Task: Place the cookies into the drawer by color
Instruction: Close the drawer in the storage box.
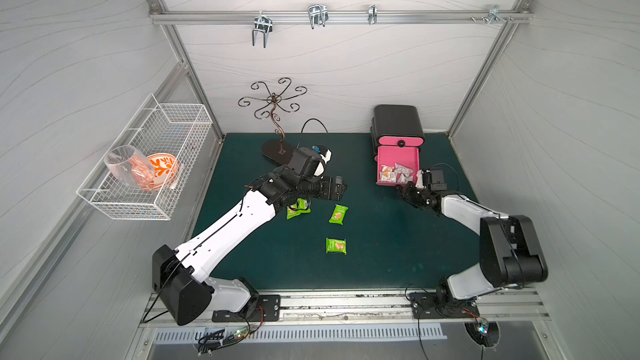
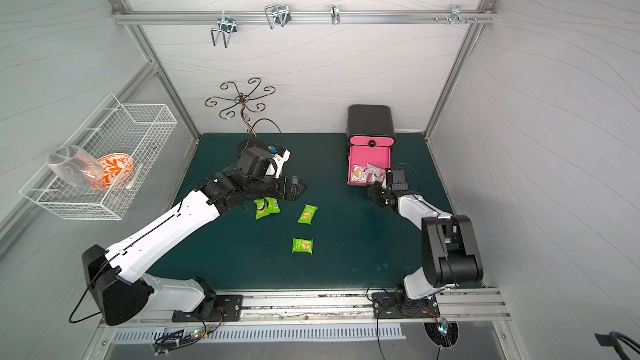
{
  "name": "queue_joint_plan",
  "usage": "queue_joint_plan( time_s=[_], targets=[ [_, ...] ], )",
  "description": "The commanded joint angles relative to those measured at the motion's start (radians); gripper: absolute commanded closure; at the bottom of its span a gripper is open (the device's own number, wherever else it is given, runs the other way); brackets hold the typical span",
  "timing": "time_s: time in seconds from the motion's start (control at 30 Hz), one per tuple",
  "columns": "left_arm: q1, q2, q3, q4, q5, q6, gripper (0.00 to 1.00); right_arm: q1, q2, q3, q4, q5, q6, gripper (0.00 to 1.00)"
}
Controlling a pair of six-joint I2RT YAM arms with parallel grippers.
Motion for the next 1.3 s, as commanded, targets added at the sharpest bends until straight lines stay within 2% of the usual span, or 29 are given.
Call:
queue_joint_plan(
  time_s=[0.0,0.1,0.37,0.5,0.8,1.03,1.27],
  targets=[
    [0.003,-0.02,0.009,-0.002,0.001,0.009,0.01,0.019,0.035,0.012,0.12,0.062,-0.051,0.61],
    [0.005,-0.028,0.002,-0.009,-0.012,0.019,0.01,0.027,0.078,0.028,0.123,0.102,-0.063,0.59],
    [0.004,-0.023,0.001,-0.006,-0.017,0.023,0.01,0.038,0.167,0.073,0.152,0.1,-0.092,0.58],
    [0.005,-0.019,0.001,-0.004,-0.019,0.023,0.01,0.038,0.183,0.103,0.141,0.11,-0.097,0.62],
    [0.007,-0.008,0.004,0.002,-0.025,0.021,0.01,0.037,0.119,0.133,0.053,0.124,-0.099,0.84],
    [0.012,0.002,0.006,0.015,-0.023,0.012,0.01,0.044,0.064,0.2,-0.117,0.115,-0.07,0.88],
    [0.014,0.006,0.009,0.02,-0.017,0.008,0.01,0.037,0.147,0.318,-0.174,0.112,-0.071,0.87]
  ],
)
